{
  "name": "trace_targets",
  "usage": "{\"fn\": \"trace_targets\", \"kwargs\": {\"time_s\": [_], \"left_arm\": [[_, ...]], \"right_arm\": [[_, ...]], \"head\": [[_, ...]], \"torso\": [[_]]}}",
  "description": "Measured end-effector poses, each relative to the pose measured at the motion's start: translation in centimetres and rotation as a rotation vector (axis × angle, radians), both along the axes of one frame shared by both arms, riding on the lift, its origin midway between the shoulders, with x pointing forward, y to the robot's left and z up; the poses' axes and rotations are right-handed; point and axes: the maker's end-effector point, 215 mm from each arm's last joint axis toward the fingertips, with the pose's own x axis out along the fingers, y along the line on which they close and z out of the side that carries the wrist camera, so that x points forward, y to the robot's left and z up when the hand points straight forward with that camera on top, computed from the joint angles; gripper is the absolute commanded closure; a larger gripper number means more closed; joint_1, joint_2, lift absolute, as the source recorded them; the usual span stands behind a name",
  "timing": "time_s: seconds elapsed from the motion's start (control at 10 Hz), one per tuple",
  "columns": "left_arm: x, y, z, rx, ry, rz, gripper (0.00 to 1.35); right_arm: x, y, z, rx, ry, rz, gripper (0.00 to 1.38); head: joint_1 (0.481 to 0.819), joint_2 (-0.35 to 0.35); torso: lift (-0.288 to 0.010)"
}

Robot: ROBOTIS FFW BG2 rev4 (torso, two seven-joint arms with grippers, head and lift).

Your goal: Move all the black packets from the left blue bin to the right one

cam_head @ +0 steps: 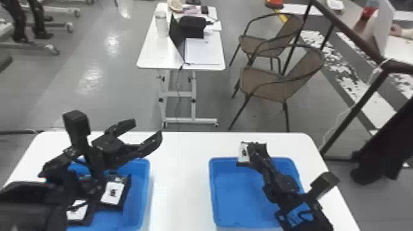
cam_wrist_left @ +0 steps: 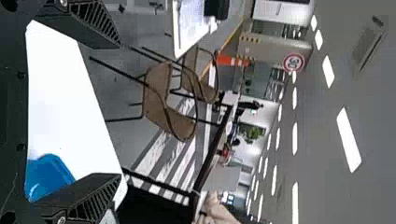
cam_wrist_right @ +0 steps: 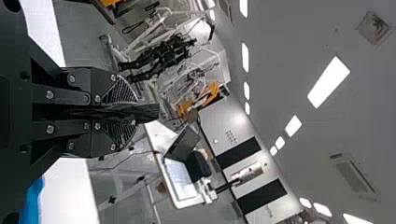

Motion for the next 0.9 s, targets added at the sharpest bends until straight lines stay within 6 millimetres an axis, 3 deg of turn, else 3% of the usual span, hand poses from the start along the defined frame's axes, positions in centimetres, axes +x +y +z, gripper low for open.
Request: {"fn": "trace_targets", "kwargs": {"time_s": [0.1,0.2,0.3,0.4,0.5,0.6,0.9], "left_arm": [[-0.9,3.4,0.2,0.008,0.001,0.052,0.20],[-1.5,6.1,0.6,0.012,-0.009,0.104,0.25],[-1.9,8.0,1.2,0.012,-0.022,0.149,0.25],[-2.3,9.1,1.2,0.015,-0.020,0.182,0.26],[-3.1,10.1,0.0,0.035,0.016,0.209,0.26],[-4.2,11.1,-2.2,0.054,0.078,0.234,0.26],[-7.9,12.9,-9.4,0.137,0.292,0.266,0.26]], "right_arm": [[-0.9,-1.3,-2.6,0.006,0.055,-0.030,1.22],[-1.9,-2.2,-4.9,0.028,0.104,-0.058,0.93],[-2.7,-3.0,-6.6,0.052,0.144,-0.083,0.44],[-3.3,-4.2,-7.7,0.047,0.175,-0.132,0.09],[-3.6,-5.4,-7.3,0.021,0.179,-0.184,0.07],[-3.7,-6.2,-6.0,0.013,0.154,-0.204,0.15],[-3.1,-6.8,-2.2,0.037,0.075,-0.209,0.19]], "head": [[0.695,-0.028],[0.695,-0.018],[0.695,0.001],[0.695,0.007],[0.695,0.002],[0.695,0.005],[0.695,0.017]], "torso": [[0.000],[0.000],[0.000],[0.000],[0.000],[0.000],[0.000]]}}
